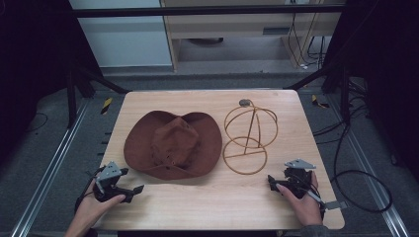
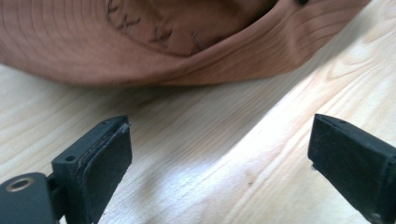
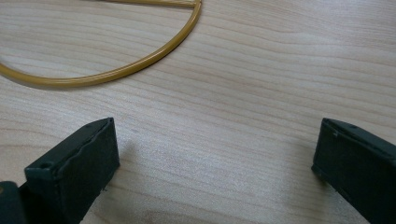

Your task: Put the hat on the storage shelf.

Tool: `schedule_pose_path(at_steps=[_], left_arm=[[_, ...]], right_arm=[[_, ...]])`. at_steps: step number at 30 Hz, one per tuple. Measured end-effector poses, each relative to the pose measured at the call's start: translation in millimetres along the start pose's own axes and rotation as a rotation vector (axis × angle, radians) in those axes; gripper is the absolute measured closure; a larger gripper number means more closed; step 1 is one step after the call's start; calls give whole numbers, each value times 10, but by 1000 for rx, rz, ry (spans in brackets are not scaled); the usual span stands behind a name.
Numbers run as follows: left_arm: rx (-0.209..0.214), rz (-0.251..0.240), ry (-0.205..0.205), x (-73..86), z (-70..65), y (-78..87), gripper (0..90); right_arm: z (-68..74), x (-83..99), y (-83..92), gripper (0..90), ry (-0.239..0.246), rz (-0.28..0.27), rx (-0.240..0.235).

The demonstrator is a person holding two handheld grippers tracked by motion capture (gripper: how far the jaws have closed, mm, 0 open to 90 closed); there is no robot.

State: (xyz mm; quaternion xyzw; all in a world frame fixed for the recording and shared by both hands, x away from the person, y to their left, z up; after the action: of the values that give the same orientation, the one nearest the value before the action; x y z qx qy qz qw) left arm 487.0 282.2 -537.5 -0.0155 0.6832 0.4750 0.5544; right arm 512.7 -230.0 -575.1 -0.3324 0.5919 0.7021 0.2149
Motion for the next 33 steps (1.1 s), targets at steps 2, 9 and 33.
schedule_pose_path(at_steps=[2, 9, 33], left_arm=[[9, -20, -3, -49, -41, 50, 61], [-3, -65, -13, -213, -42, 214, 57], [43, 59, -139, -1269, 107, 13, 45]], right_arm=[[0, 0, 0, 4, 0, 0, 0], [0, 0, 0, 4, 0, 0, 0], [0, 0, 0, 4, 0, 0, 0]])
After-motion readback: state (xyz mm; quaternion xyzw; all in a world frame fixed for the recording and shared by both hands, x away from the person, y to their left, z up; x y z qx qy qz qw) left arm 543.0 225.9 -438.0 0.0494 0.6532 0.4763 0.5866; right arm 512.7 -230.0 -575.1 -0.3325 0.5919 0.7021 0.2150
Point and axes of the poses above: each handheld gripper's, and its own axes: y roughly backward along the jaws, x roughly out of its underside, z roughly to its left, the point moved 9 cm from there along -y, roughly forward along the jaws, and after that the axes turned 6 degrees about -y, right-handed, at the moved point
